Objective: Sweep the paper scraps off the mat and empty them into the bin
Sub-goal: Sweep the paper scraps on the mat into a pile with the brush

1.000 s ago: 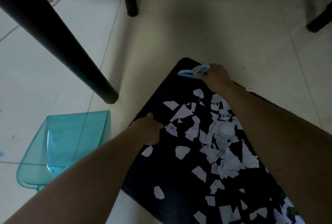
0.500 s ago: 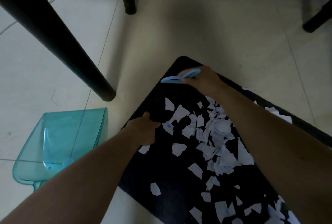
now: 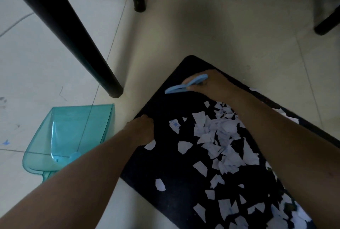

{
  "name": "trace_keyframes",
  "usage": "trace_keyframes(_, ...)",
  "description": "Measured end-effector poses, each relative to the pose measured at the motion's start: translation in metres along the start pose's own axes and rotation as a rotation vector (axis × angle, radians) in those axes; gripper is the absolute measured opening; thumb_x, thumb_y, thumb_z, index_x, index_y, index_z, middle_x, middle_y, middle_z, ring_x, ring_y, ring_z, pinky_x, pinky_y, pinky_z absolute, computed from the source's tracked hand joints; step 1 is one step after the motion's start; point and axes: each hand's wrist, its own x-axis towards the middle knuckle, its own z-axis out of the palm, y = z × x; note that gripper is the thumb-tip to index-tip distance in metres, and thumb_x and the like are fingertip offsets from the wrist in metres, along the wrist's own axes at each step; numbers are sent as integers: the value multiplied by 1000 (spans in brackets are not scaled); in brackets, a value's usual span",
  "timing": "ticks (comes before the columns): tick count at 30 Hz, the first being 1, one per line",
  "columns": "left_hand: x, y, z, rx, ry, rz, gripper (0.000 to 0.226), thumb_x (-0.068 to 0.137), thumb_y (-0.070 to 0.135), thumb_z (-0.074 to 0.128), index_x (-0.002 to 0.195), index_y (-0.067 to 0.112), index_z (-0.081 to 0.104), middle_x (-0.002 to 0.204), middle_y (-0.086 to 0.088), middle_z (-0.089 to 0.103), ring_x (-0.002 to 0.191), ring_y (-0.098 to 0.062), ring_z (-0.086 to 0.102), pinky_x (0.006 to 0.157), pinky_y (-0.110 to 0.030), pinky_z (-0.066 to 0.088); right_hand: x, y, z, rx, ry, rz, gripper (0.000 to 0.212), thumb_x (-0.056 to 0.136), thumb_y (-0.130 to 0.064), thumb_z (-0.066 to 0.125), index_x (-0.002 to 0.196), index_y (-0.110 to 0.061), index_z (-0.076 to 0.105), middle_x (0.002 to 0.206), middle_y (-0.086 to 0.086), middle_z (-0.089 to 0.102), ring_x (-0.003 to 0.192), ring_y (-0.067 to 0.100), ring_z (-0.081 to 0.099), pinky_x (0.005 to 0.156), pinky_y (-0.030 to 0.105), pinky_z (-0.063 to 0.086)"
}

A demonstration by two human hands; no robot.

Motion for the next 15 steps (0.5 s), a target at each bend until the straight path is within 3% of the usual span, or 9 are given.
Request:
trace_keyframes(3,-11,-4,5,69,-13,-31,29,99,17,40,120,2,53,127,-13,50,116,-26,53,97,-34,44,9,-6,35,-60,-28,-12,19,85,-18,69,104,-19,72,106,-1,71,98,13,65,91,25,50)
trace_keyframes(8,-34,-13,13,149,-116,-36,31,100,10,35,124,1,52,129,-15,55,118,-23,54,94,-26,42,-12,6,55,-238,-227,-24,21,83,-16,70,104,-19,72,92,-7,69,72,-2,57,66,5,42)
trace_keyframes(10,-41,-16,16,158,-146,-28,31,101,9,34,120,1,55,126,-15,58,103,-19,57,92,-25,43,-24,12,44,-249,-294,21,19,81,-15,72,100,-19,73,91,-6,70,72,-3,58,72,12,46)
trace_keyframes(12,-47,-21,20,180,-169,-21,27,100,8,33,103,5,59,117,-13,61,76,-12,49,78,-25,45,-33,11,33,-280,-318,65,16,80,-13,73,95,-17,74,95,-1,72,79,4,62,79,24,50)
trace_keyframes(15,-47,-27,30,151,-194,-48,31,99,7,32,74,14,47,78,-2,49,56,-5,32,51,-16,31,-35,-6,25,-182,-175,83,8,83,-14,70,88,-19,73,94,2,71,86,16,65,82,30,52)
